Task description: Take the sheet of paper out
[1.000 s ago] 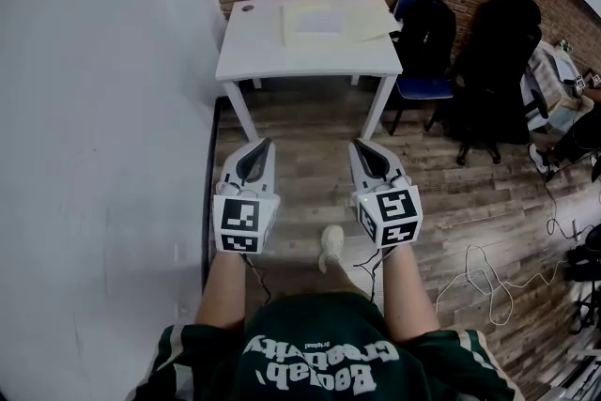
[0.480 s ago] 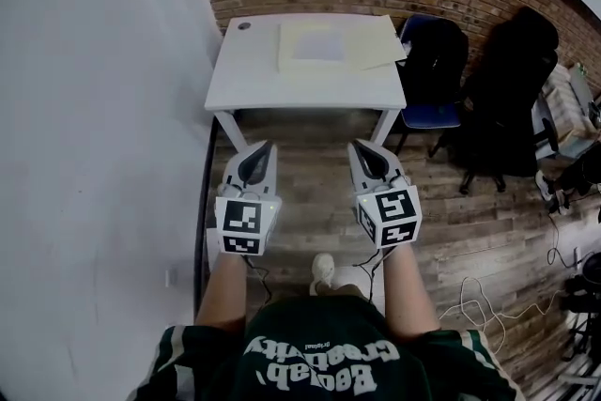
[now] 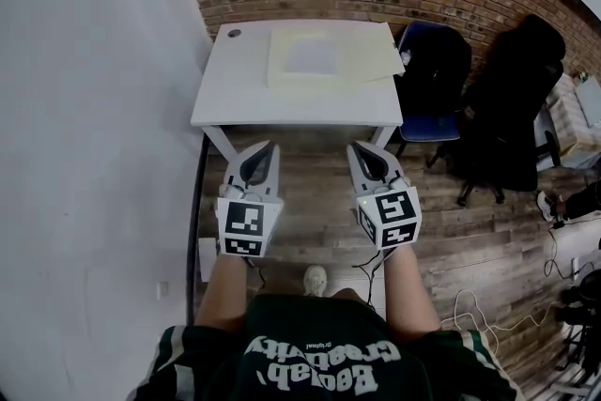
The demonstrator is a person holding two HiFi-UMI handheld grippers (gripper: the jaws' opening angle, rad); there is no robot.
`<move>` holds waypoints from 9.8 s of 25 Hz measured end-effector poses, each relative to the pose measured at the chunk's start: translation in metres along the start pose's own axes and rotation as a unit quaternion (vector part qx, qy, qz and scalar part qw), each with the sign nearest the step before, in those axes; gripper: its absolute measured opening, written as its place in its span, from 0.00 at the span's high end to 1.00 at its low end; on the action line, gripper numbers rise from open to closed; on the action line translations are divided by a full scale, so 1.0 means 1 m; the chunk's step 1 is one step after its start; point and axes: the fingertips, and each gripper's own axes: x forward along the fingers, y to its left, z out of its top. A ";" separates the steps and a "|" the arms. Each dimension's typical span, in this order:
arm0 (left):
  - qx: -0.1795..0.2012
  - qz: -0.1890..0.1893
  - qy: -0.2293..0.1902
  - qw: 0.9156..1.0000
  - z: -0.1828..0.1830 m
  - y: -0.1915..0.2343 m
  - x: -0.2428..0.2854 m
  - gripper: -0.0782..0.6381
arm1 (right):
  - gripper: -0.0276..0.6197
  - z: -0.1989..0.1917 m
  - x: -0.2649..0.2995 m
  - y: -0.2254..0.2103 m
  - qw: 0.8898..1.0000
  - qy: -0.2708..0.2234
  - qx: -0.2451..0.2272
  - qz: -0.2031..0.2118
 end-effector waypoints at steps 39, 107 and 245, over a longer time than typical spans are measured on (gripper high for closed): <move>0.020 -0.092 -0.024 0.995 0.023 0.115 0.294 0.89 | 0.97 0.031 0.237 -0.147 0.997 0.023 -0.040 -0.055; -0.005 0.087 0.100 0.991 -0.053 0.083 0.462 0.89 | 0.69 -0.122 0.387 -0.226 0.894 0.081 -0.293 0.329; 0.031 0.046 0.022 0.998 0.009 0.115 0.453 0.89 | 0.97 -0.006 0.397 -0.294 0.996 0.013 0.029 0.081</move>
